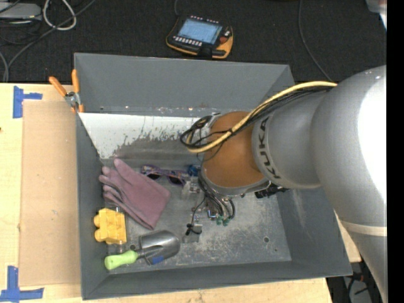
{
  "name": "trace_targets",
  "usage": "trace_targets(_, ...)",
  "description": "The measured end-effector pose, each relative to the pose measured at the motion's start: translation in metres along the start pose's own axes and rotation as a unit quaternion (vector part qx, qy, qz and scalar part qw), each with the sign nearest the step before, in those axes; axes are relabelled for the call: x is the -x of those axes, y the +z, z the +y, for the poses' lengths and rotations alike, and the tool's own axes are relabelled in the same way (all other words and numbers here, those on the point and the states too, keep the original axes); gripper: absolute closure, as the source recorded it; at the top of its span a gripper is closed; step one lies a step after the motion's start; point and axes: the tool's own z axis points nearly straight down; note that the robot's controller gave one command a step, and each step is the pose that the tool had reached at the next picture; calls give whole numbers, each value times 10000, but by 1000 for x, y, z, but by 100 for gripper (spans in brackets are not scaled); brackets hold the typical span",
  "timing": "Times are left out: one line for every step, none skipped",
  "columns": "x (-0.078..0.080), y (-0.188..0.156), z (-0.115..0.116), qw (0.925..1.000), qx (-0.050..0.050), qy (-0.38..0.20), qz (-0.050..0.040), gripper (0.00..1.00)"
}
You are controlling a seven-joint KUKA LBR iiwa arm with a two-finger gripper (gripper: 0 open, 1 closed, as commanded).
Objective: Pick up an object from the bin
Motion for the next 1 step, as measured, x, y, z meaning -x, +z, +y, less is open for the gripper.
trace_targets(-27,-95,36,10000,2,-81,20,0)
